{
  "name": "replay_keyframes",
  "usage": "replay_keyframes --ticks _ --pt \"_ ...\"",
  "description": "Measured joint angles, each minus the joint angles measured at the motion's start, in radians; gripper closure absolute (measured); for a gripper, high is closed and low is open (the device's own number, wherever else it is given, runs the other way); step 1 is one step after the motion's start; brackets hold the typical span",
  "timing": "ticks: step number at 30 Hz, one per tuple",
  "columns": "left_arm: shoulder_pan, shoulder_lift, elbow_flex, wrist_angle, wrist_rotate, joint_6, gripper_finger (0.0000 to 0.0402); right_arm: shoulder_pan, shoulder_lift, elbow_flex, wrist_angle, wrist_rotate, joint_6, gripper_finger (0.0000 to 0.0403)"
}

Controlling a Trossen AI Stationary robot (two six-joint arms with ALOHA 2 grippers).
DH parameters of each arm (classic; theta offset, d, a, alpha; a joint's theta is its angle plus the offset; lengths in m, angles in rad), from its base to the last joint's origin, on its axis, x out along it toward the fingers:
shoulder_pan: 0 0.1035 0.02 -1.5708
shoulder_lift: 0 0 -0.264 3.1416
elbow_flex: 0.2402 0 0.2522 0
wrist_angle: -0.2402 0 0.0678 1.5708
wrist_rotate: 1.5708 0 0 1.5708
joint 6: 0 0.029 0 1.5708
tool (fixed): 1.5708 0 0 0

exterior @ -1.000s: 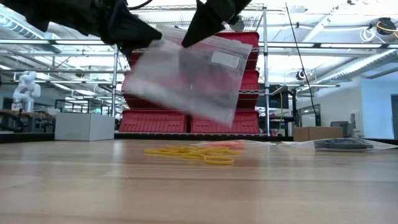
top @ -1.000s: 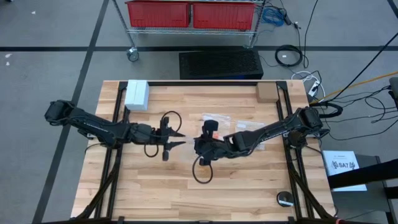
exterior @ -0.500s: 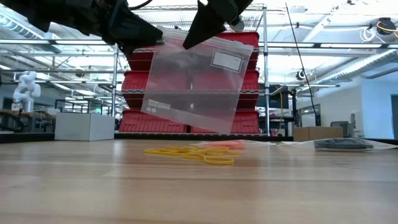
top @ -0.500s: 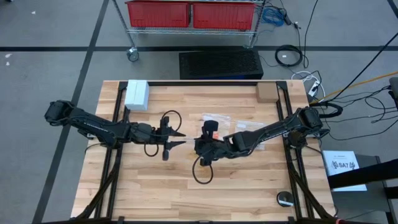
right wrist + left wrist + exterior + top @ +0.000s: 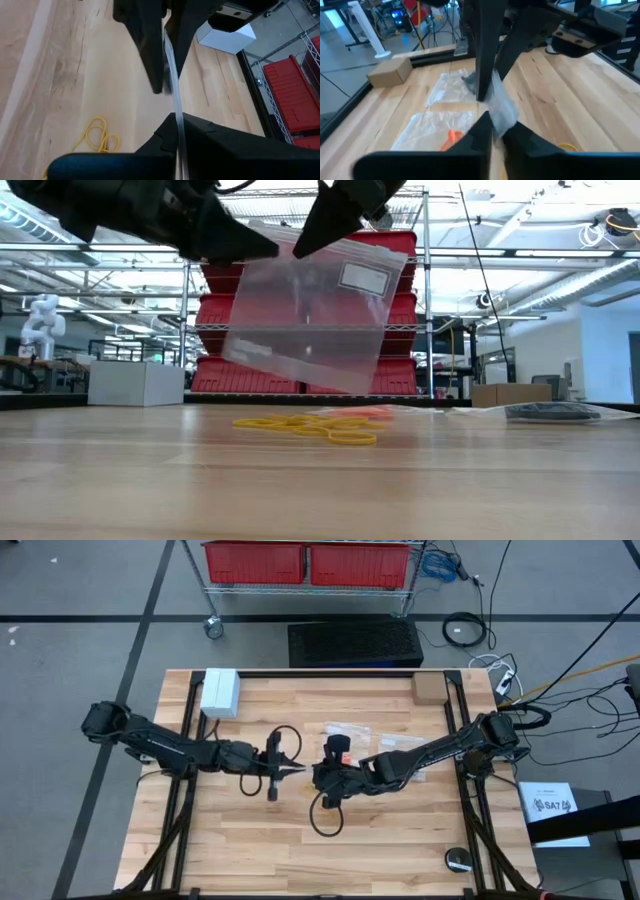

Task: Sort rubber bands
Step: Open the left transparent zip bag

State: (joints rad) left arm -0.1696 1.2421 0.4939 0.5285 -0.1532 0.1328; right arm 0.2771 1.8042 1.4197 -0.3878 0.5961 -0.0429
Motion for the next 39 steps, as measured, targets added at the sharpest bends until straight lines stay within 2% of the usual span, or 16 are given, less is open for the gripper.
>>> replay_keyframes --ticks 3,13,20,23,26,29,34,39 --pt "0.000 0.001 0.013 0.001 0.000 0.005 0.0393 0.000 0.000 0.000 0.000 0.000 0.000 0.0403" --pt "-0.001 0.001 0.016 -0.001 -0.002 0.009 0.0398 0.001 -0.010 0.000 -0.008 0.001 -0.003 0.0396" --pt "-0.001 0.001 0.017 -0.016 -0.005 0.012 0.0400 0.039 -0.066 0.000 -0.009 0.084 0.002 0.0328" --pt "-0.001 0.001 0.017 -0.018 -0.005 0.012 0.0400 0.063 -0.090 0.000 -0.010 0.088 0.005 0.0296" --pt "-0.001 0.001 0.017 -0.018 -0.005 0.012 0.0400 0.085 -0.096 0.000 -0.019 0.087 0.004 0.0283" --pt "-0.001 0.001 0.017 -0.017 -0.005 0.012 0.0401 0.096 -0.096 0.000 -0.046 0.087 -0.008 0.0304" --pt "-0.001 0.001 0.017 -0.018 -0.005 0.012 0.0401 0.074 -0.096 0.000 -0.098 0.090 0.006 0.0390" --pt "-0.001 0.001 0.017 -0.026 -0.004 0.012 0.0401 0.036 -0.096 0.000 -0.118 0.090 0.030 0.0397"
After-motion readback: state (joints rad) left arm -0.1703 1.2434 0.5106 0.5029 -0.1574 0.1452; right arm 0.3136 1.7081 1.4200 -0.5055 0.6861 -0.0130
